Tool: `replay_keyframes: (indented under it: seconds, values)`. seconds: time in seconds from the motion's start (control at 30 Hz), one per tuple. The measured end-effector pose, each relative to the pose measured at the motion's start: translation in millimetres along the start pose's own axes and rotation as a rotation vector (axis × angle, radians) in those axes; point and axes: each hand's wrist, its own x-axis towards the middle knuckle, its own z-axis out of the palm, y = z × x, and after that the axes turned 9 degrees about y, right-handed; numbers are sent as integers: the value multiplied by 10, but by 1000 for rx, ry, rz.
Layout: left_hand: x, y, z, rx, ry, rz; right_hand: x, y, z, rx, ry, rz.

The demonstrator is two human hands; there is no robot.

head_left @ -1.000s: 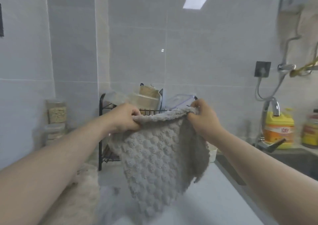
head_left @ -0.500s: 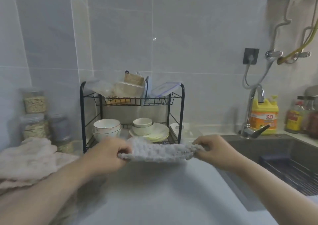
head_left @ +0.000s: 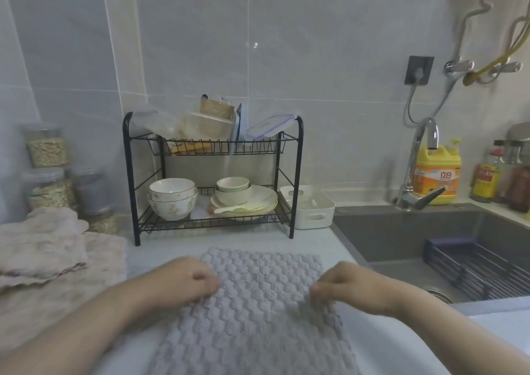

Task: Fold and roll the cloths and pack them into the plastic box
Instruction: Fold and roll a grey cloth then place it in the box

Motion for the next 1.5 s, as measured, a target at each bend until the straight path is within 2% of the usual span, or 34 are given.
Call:
replay_keyframes:
  seconds: [0.07,0.13,0.27,0.4,0.53,0.63,0.8,0.93,1.13,1.5]
  values:
    - [284,-46,-42,134,104,7,232,67,-1,-88,175,36]
    - [567,-107,-61,207,158,-4,484,128,27,-222,252,95]
    - [1060,-303,-20,297,174,-28,915,276,171,-396,229,191]
    - [1281,-388,86,290,84,-76,1154,349,197,-357,264,154]
    - [1350,-509,127,435,192,-82,1306,418,174,-331,322,139]
    - [1381,-590,107,311,275,-119,1343,408,168,-257,400,136]
    - [1361,-565,-95,79,456,-75,1340,331,18,-115,630,139]
    - [1243,-450,-180,35,564,-31,1245,233,-72,-51,632,112]
    - [932,-368,-114,73,494,-63,921,201,-42,17,643,92]
    - [182,-73,-71,-10,559,-48,198,123,-89,96,656,82]
